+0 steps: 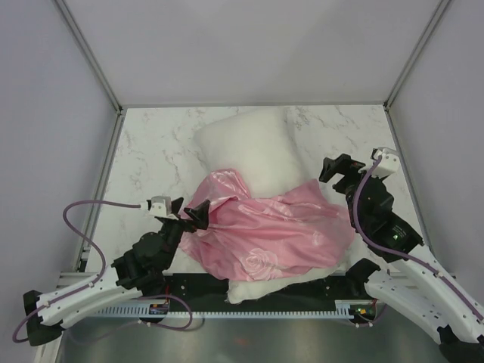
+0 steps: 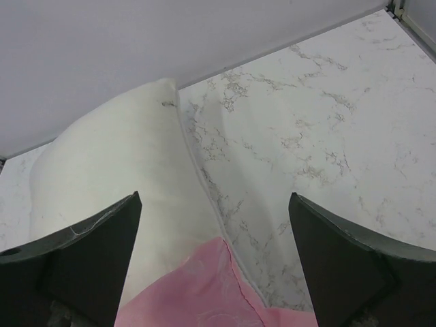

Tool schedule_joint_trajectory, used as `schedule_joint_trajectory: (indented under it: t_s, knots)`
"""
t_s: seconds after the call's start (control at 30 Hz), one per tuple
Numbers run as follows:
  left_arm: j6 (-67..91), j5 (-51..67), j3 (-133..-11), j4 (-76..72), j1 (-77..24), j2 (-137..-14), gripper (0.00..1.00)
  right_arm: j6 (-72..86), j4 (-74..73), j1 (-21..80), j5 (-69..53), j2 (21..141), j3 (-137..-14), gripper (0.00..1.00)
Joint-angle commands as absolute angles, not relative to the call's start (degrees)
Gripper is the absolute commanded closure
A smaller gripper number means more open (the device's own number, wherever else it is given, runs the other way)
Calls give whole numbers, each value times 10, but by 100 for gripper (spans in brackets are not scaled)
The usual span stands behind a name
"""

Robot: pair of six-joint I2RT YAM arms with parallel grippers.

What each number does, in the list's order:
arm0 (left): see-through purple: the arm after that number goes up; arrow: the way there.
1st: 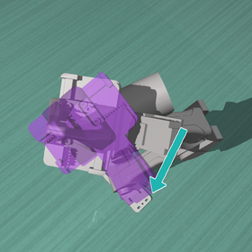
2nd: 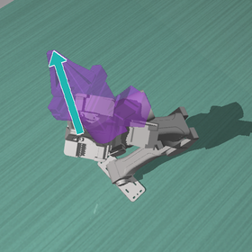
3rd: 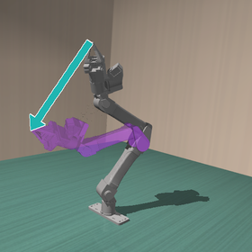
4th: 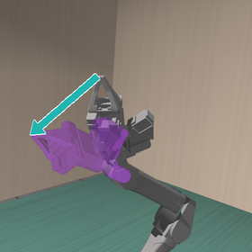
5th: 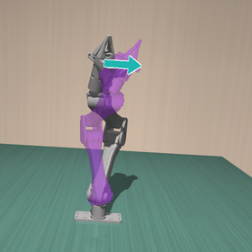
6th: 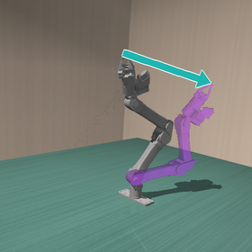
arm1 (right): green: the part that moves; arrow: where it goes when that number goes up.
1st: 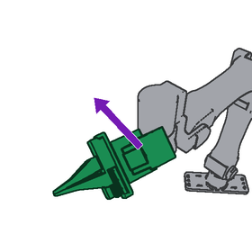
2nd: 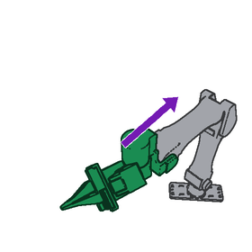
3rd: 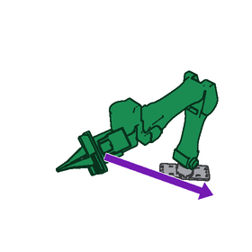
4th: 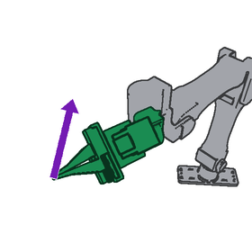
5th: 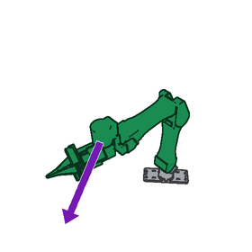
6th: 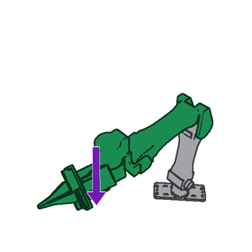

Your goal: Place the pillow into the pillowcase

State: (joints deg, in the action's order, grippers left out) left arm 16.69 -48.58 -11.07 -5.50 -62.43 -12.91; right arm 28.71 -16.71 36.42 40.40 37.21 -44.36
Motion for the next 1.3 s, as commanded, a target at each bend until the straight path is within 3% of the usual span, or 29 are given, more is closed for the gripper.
schedule_joint_trajectory:
  t_s: [0.0, 0.13, 0.23, 0.53, 0.73, 0.83, 0.93, 0.97, 1.07, 1.17, 1.2, 1.27]
  knots:
    - [127, -455, -107, -111, -627, -155, 0, 284, -154, 366, 382, 369, -449, 2]
    - [125, -461, -119, -110, -627, -184, 0, 275, -151, 366, 362, 383, -452, 2]
    - [127, -458, -119, -111, -627, -189, 0, 242, -142, 366, 279, 396, -457, 2]
    - [130, -455, -123, -113, -627, -208, 0, 139, -116, 377, -150, 504, -498, 5]
    - [133, -427, -137, -106, -627, -228, 0, 85, -160, 441, -147, 540, -525, 8]
    - [133, -425, -139, -104, -627, -235, 0, 73, -200, 459, -120, 566, -537, 25]
    - [133, -434, -140, -101, -627, -231, 0, 69, -214, 461, -107, 570, -545, 69]
    - [132, -435, -140, -99, -627, -229, 0, 70, -228, 461, -93, 569, -550, 97]
    - [134, -446, -139, -90, -627, -220, 0, 105, -236, 461, 14, 556, -570, 100]
    - [142, -480, -136, -88, -627, -207, 0, 145, -248, 445, 203, 557, -620, 100]
    - [153, -498, -135, -82, -627, -206, 0, 163, -250, 431, 304, 561, -635, 100]
    - [167, -525, -137, -64, -627, -200, 0, 185, -257, 344, 380, 583, -684, 100]
